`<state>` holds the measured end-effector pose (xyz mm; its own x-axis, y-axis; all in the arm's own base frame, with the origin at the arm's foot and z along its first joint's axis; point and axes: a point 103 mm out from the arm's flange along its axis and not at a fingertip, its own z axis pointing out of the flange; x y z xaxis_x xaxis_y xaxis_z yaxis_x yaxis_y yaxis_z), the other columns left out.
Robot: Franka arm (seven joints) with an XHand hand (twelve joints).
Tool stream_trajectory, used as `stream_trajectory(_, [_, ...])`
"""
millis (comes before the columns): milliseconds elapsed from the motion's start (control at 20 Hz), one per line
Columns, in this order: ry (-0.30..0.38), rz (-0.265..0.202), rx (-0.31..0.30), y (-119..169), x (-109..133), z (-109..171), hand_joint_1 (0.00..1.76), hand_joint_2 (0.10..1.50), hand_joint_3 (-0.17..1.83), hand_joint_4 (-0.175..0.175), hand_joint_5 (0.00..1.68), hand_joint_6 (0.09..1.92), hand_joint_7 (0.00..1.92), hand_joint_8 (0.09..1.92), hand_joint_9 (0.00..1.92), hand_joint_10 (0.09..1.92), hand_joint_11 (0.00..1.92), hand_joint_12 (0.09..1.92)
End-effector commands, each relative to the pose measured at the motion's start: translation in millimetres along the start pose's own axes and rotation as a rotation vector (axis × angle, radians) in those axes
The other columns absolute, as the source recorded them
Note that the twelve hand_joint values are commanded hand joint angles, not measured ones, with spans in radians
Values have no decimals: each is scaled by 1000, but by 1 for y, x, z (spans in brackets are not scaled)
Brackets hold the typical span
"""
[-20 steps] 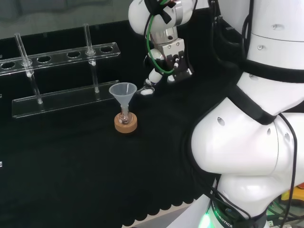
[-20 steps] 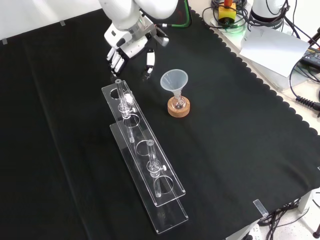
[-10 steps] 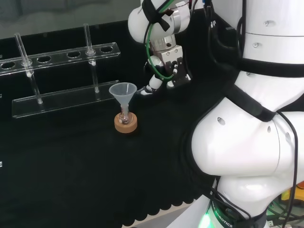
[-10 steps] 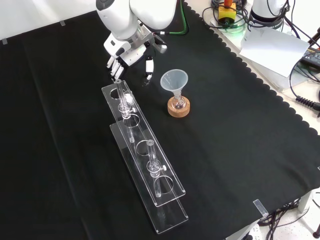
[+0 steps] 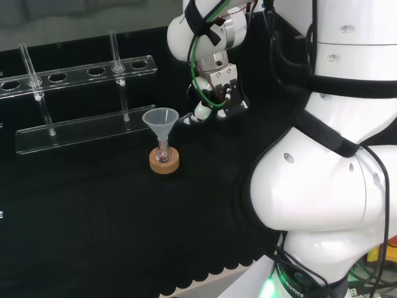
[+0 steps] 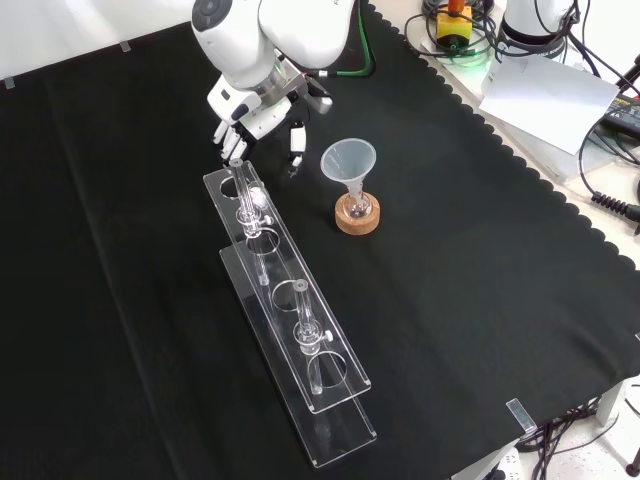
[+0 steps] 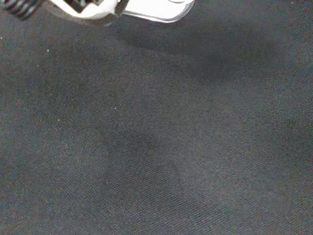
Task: Pick up the weighing funnel.
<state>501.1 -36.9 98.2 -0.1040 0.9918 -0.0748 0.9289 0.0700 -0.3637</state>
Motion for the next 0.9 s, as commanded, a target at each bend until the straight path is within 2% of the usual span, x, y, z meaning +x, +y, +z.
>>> stream_trajectory(50, [-9,-10,10,6,2,7,855,648,565,-63,586,87,435,691,700,552,431,1296])
stream_trajectory(900, [-13,-15,30,15,-3,19,868,642,581,-58,601,87,442,692,709,550,438,1294])
